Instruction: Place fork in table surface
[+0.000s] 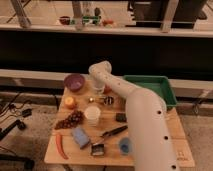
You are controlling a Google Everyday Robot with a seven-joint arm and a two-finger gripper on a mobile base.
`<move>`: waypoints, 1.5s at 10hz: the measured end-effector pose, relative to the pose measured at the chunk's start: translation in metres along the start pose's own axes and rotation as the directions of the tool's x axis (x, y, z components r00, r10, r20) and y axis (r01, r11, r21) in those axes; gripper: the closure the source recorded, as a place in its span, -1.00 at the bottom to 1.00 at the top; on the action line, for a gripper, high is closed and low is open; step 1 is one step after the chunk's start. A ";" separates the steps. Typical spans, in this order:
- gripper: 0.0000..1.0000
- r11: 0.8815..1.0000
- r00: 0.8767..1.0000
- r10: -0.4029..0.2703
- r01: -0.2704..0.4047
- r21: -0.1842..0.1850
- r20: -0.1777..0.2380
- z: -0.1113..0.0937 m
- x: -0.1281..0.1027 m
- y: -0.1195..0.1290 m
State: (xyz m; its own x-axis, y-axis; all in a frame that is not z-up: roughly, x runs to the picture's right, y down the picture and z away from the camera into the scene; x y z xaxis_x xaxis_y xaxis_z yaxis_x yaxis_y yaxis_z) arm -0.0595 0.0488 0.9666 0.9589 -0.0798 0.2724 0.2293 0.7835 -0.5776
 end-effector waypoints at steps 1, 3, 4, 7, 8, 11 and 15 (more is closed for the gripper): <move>0.82 1.000 1.000 -0.002 0.002 0.007 0.003 -0.002 -0.001 -0.001; 0.82 0.999 1.000 -0.013 0.013 0.036 0.010 -0.015 -0.009 -0.006; 0.82 0.999 1.000 -0.019 0.018 0.047 0.014 -0.020 -0.013 -0.008; 0.82 0.994 0.999 -0.036 0.034 0.101 0.018 -0.046 -0.024 -0.016; 0.82 0.992 0.999 -0.036 0.033 0.118 0.021 -0.057 -0.026 -0.017; 0.82 0.984 0.999 -0.030 0.027 0.174 0.012 -0.085 -0.025 -0.021; 0.82 0.986 0.999 -0.035 0.032 0.163 0.021 -0.083 -0.033 -0.016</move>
State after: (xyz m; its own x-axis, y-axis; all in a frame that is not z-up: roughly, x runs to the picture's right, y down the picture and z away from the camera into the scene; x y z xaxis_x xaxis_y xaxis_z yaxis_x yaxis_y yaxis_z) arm -0.0808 -0.0128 0.9029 0.9464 -0.0944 0.3090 0.2291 0.8703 -0.4359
